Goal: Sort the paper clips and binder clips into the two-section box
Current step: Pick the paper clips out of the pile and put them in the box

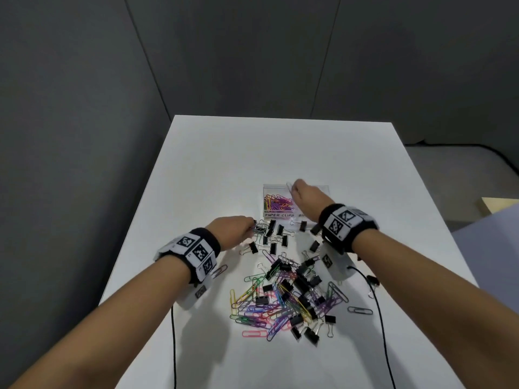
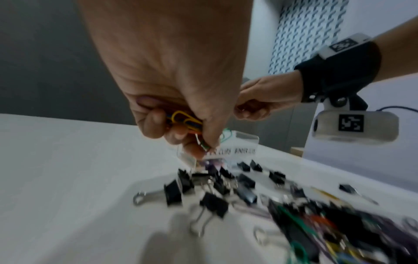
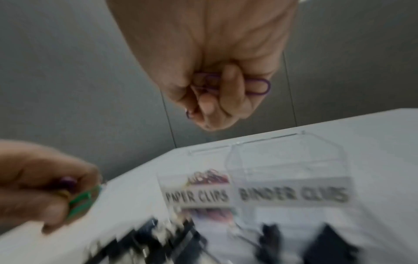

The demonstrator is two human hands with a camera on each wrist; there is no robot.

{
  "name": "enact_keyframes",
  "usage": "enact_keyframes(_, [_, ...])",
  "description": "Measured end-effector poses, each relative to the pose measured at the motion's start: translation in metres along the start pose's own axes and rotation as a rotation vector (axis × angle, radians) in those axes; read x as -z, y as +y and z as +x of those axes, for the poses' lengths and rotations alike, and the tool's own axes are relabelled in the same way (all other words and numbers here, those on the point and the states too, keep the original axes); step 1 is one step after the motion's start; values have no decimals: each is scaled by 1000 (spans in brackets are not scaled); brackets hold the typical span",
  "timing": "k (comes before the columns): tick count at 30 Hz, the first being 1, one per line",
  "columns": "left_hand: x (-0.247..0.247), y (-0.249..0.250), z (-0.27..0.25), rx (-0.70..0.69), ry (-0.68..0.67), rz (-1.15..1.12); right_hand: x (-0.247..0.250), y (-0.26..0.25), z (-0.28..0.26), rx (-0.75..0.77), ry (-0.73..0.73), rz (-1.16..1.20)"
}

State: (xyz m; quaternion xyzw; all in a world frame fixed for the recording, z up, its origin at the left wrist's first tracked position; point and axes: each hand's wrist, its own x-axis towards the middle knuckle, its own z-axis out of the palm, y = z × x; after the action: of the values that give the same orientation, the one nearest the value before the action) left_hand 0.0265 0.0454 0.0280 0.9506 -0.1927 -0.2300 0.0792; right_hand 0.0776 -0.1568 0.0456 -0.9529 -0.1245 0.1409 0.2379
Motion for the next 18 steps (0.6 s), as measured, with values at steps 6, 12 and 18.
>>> enact_keyframes(6, [21, -10, 16, 15, 50, -14, -7, -31, 39, 74, 225, 448])
enact_keyframes(12, [18, -19, 25, 24, 13, -16, -40, -14, 52, 45, 50, 116])
enact_keyframes(18, [40, -21, 41, 29, 43, -73, -26, 6, 39, 189, -26, -76])
